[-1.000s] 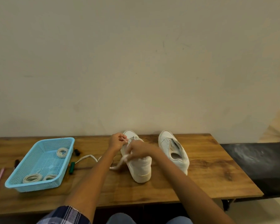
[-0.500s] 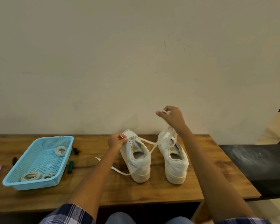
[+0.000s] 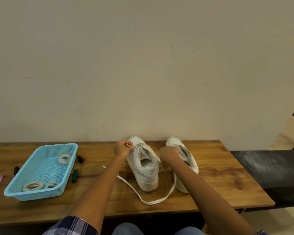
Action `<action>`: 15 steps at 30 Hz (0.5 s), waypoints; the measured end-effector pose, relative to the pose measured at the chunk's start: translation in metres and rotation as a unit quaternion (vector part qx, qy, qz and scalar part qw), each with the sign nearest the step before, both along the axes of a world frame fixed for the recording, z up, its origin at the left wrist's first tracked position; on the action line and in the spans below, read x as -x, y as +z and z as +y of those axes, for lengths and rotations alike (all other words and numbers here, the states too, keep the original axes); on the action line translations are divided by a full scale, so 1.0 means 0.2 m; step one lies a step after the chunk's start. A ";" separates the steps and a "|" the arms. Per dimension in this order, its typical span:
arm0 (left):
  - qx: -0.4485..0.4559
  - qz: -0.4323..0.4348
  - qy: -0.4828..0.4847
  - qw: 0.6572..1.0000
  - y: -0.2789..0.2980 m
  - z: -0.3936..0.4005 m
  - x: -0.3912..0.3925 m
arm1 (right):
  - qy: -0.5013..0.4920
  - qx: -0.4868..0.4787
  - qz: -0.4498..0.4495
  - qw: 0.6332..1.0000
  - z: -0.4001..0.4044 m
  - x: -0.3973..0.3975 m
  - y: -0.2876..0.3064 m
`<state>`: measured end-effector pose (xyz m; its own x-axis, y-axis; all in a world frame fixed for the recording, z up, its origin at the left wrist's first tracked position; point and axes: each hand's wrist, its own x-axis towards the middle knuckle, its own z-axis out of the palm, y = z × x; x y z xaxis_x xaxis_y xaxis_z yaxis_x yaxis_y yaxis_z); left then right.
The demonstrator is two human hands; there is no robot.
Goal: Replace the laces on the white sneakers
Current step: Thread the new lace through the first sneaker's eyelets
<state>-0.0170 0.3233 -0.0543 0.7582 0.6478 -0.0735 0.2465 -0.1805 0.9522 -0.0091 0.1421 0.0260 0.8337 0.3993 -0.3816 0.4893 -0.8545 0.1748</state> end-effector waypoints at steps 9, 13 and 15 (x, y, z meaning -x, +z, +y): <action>0.011 0.041 0.091 0.995 -0.02 -0.08 -0.03 | -0.073 -0.368 -0.022 0.927 0.15 -0.15 -0.11; 0.035 0.056 0.100 0.993 -0.01 -0.04 -0.07 | -0.104 -0.411 -0.002 0.906 0.23 -0.16 -0.27; 0.082 0.036 0.109 0.990 -0.03 -0.02 -0.09 | -0.098 -0.407 -0.011 0.908 0.23 -0.15 -0.29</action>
